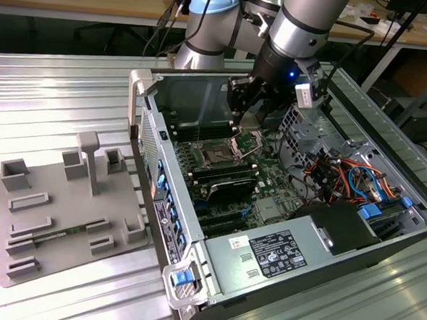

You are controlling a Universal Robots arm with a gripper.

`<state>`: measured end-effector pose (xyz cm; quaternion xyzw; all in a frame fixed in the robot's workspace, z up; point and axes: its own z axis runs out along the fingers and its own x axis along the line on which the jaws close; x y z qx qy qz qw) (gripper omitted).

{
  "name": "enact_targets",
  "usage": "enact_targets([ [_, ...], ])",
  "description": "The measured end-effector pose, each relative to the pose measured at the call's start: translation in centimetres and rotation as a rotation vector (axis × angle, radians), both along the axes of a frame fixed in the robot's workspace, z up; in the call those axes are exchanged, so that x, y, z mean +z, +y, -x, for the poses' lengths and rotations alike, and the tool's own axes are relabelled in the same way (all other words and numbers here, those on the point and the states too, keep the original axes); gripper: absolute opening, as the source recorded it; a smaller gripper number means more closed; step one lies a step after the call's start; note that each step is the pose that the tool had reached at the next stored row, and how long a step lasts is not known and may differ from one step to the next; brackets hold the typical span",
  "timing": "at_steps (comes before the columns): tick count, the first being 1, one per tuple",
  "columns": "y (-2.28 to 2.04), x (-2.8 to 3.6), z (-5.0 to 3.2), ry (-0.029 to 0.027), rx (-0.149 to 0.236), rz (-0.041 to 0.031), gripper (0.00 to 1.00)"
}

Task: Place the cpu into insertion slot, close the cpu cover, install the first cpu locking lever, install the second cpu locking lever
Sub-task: 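Place the cpu into insertion slot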

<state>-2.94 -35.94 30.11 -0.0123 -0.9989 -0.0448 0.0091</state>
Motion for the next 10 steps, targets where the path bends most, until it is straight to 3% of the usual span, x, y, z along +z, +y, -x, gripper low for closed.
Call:
enact_targets([
  [10,0.0,-0.24,0.0,0.0,0.0,0.0,0.55],
])
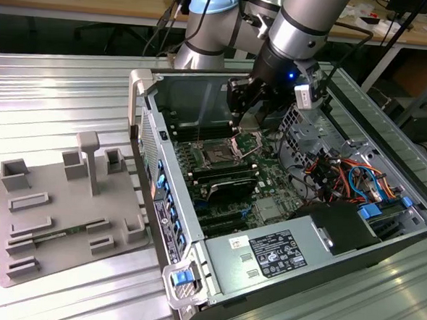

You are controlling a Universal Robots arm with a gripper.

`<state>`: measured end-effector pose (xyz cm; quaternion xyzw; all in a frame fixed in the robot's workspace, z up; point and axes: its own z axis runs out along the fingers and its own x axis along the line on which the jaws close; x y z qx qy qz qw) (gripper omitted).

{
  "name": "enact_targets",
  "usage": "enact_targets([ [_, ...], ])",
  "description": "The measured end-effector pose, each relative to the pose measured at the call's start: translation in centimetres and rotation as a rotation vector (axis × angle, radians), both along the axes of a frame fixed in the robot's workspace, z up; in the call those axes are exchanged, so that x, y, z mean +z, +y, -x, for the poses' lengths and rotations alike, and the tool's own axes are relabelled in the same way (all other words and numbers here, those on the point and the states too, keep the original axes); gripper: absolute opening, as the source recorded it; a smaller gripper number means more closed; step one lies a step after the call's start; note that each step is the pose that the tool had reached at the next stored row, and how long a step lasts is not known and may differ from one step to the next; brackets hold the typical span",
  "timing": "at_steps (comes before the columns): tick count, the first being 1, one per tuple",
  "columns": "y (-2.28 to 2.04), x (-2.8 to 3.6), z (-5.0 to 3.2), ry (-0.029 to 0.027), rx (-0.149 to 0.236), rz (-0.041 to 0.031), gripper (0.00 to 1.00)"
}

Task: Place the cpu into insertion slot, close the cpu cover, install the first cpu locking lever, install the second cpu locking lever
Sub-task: 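Place the cpu into insertion slot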

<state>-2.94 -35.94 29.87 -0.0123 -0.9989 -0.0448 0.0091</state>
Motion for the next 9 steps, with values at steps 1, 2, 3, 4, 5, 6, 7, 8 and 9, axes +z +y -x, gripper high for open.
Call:
enact_targets([
  [1,0.0,-0.02,0.0,0.0,0.0,0.0,0.55],
  [2,0.0,-0.04,0.0,0.0001,0.0,0.0,0.55],
  [3,0.0,-0.09,0.0,0.0,0.0,0.0,0.55],
  [4,0.0,-0.16,0.0,0.0,0.0,0.0,0.55],
  [5,0.0,-0.18,0.0,0.0001,0.0,0.0,0.55],
  [6,0.0,-0.19,0.0,0.0001,0.0,0.0,0.55],
  [7,0.0,-0.22,0.0,0.0,0.0,0.0,0.55],
  [8,0.0,-0.24,0.0,0.0,0.0,0.0,0.55],
  [9,0.0,-0.25,0.0,0.0,0.0,0.0,0.55],
])
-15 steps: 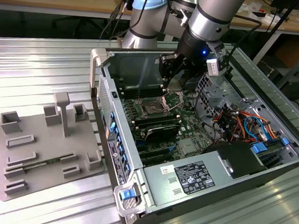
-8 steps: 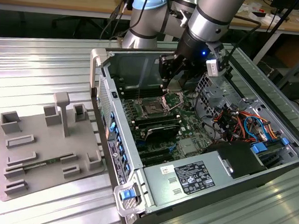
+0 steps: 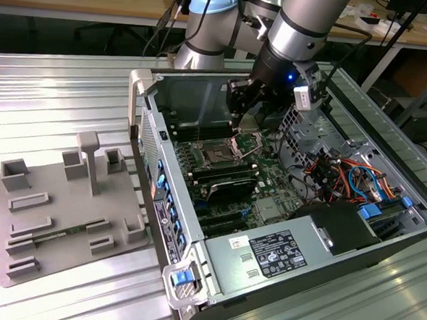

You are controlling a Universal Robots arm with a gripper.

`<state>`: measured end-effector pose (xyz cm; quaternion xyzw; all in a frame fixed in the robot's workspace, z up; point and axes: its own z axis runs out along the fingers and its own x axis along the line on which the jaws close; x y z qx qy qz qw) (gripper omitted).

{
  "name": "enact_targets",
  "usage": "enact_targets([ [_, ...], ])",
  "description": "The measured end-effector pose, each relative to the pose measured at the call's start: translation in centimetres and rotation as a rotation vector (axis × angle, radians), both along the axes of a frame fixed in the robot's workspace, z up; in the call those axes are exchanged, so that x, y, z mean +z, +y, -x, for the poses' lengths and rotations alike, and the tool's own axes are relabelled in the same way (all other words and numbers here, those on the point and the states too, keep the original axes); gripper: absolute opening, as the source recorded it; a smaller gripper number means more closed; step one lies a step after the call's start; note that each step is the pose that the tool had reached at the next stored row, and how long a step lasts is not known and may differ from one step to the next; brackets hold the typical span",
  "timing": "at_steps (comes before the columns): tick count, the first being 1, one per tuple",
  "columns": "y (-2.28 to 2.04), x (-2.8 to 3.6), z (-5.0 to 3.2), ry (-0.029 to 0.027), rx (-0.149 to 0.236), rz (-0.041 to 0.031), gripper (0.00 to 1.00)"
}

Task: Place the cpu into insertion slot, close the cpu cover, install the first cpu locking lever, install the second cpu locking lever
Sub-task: 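Place the cpu into insertion slot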

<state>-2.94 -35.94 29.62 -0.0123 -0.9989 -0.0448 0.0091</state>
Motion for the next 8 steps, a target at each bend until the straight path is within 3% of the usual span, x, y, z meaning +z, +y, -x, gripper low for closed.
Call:
enact_targets([
  [8,0.0,-0.16,0.0,0.0,0.0,0.0,0.55],
])
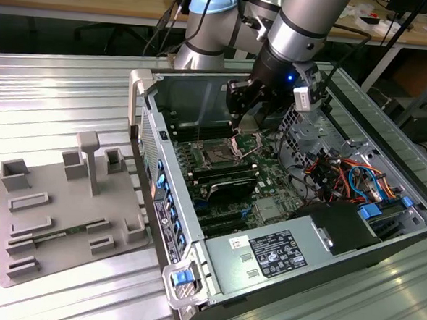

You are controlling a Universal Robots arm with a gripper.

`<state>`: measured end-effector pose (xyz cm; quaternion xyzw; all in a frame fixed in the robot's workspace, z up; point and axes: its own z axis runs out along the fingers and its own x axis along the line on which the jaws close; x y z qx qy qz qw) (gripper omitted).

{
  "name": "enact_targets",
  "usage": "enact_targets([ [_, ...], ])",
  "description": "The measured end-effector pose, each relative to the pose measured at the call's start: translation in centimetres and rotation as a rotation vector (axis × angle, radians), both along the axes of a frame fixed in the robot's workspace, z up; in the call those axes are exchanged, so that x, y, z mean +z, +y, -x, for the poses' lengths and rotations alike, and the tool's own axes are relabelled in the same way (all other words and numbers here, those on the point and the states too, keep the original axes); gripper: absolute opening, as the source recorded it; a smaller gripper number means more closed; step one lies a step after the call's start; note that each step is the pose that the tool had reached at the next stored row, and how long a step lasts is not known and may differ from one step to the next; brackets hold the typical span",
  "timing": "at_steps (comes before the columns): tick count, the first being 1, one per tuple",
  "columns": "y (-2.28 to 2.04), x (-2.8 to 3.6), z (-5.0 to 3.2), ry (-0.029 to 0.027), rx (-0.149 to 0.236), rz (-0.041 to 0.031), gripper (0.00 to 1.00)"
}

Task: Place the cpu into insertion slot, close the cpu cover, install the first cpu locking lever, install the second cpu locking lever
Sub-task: 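Place the cpu into insertion slot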

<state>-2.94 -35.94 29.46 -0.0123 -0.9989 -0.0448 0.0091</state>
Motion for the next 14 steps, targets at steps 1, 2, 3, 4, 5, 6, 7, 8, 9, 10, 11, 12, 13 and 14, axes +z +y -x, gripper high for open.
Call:
enact_targets([
  [1,0.0,-0.04,0.0,0.0,0.0,0.0001,0.55],
  [2,0.0,-0.06,0.0,0.0,0.0,0.0001,0.55],
  [3,0.0,-0.08,0.0,0.0,0.0,0.0,0.55],
  [4,0.0,-0.11,0.0,0.0,0.0,0.0,0.55],
  [5,0.0,-0.12,0.0,0.0,0.0,0.0,0.55],
  [6,0.0,-0.15,0.0,0.0,0.0,0.0,0.55],
  [7,0.0,-0.17,0.0,0.0,0.0,0.0,0.55],
  [8,0.0,-0.18,0.0,0.0,0.0,0.0,0.55],
  [9,0.0,-0.21,0.0,0.0,0.0,0.0,0.55],
  [10,0.0,-0.23,0.0,0.0,0.0,0.0,0.55],
  [11,0.0,-0.25,0.0,0.0,0.0,0.0,0.55],
  [12,0.0,-0.27,0.0,0.0,0.0,0.0,0.55],
  [13,0.0,-0.28,0.0,0.0,0.0,0.0,0.55],
  [14,0.0,-0.33,0.0,0.0,0.0,0.0,0.55],
])
